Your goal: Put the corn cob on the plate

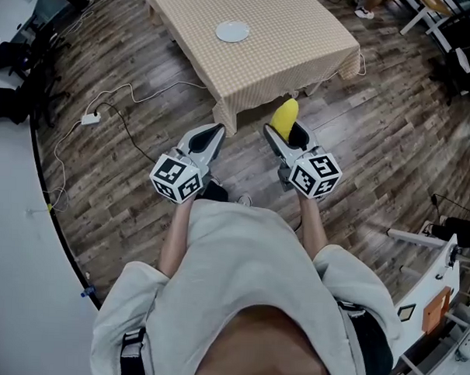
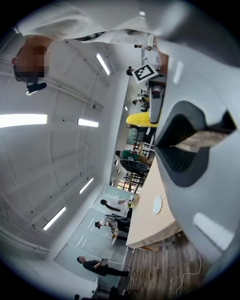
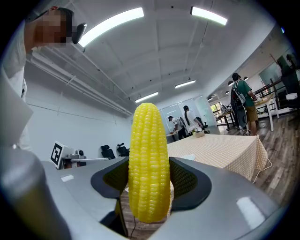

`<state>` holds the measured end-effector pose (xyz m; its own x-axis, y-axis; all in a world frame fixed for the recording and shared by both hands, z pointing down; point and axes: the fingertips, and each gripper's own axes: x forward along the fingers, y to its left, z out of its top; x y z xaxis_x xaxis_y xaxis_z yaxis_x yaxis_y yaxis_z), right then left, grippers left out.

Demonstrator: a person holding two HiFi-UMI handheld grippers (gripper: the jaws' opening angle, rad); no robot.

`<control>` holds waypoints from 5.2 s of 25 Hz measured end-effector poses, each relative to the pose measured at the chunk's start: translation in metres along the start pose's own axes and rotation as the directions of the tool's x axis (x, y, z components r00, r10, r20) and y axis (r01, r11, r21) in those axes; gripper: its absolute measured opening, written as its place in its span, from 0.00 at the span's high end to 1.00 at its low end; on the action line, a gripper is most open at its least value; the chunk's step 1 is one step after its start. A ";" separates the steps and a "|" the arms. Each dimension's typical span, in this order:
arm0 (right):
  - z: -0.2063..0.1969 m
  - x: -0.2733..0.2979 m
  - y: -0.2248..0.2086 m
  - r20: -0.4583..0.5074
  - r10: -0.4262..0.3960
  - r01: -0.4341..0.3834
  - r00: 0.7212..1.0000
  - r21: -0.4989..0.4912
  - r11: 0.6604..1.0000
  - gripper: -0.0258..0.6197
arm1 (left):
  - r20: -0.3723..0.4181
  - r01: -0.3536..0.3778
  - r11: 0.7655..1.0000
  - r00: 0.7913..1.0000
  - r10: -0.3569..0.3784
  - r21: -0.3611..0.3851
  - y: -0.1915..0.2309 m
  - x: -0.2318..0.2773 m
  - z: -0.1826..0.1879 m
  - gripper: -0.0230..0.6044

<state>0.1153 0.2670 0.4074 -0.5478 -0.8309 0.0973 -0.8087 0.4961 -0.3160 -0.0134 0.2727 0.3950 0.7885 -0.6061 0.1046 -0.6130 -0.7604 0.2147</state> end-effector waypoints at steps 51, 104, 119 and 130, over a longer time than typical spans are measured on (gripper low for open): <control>0.089 0.401 -0.157 -0.019 -0.199 0.199 0.980 0.028 0.980 0.56 | -0.022 0.190 0.976 0.981 -0.193 -0.104 0.391 0.220 0.087 0.95; -0.048 0.416 -0.243 -0.349 -0.007 0.094 0.937 0.232 0.968 0.56 | -0.241 -0.055 0.944 0.970 -0.027 -0.327 0.398 0.280 -0.045 0.95; -0.077 0.453 -0.273 -0.400 0.008 0.078 0.916 0.198 0.977 0.56 | -0.271 -0.108 0.922 0.963 0.004 -0.373 0.410 0.275 -0.069 0.95; -0.073 0.518 -0.307 -0.397 0.012 0.041 0.918 0.125 0.991 0.56 | -0.274 -0.150 0.913 0.961 0.044 -0.378 0.419 0.265 -0.069 0.95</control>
<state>0.0640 -0.2973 0.6239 -0.5973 -0.6567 0.4605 -0.7976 0.4259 -0.4272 -0.0583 -0.1906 0.5799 0.7446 -0.5516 0.3760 -0.6587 -0.5156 0.5479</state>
